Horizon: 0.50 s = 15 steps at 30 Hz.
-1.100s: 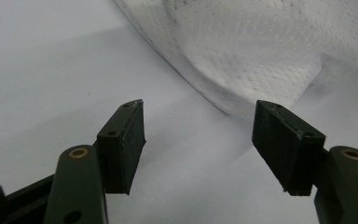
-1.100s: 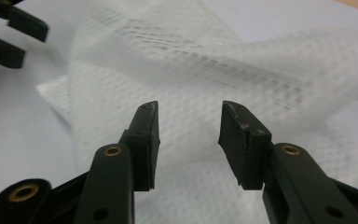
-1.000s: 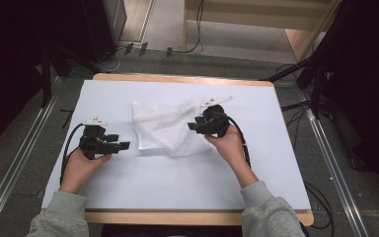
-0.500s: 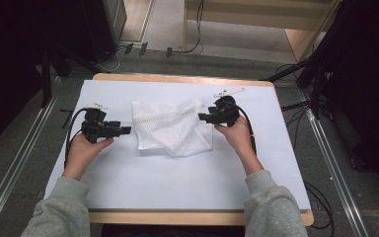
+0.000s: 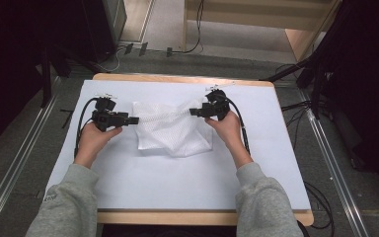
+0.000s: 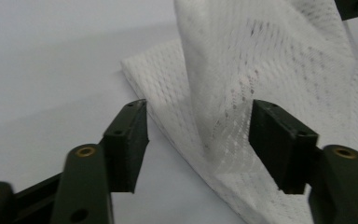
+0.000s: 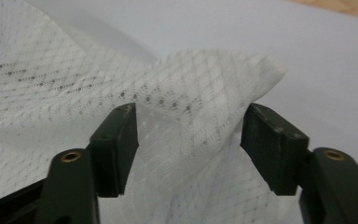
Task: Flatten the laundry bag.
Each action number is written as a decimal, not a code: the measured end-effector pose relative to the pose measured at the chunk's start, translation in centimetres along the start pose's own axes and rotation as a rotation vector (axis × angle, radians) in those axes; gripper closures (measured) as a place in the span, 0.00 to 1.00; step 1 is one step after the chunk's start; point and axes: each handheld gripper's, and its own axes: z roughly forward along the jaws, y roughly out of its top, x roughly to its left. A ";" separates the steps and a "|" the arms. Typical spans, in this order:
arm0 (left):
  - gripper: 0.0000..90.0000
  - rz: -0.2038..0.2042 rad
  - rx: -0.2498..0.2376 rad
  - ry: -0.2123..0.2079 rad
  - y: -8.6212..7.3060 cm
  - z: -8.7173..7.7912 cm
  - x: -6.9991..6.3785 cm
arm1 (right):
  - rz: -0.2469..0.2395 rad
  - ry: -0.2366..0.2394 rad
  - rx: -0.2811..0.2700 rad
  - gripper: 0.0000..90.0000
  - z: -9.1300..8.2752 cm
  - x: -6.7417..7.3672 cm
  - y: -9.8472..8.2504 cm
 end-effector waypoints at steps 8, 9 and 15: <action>0.92 -0.025 0.023 -0.056 -0.5 1.4 -0.2 | -0.031 0.003 0.061 0.95 1.0 0.9 -0.3; 0.96 -0.019 0.023 -0.052 -0.5 1.4 -0.3 | -0.036 0.004 0.061 0.96 1.0 1.0 -0.2; 0.98 0.023 -0.020 -0.046 -0.2 -0.4 -1.3 | -0.058 0.015 0.027 0.96 -1.0 1.8 0.0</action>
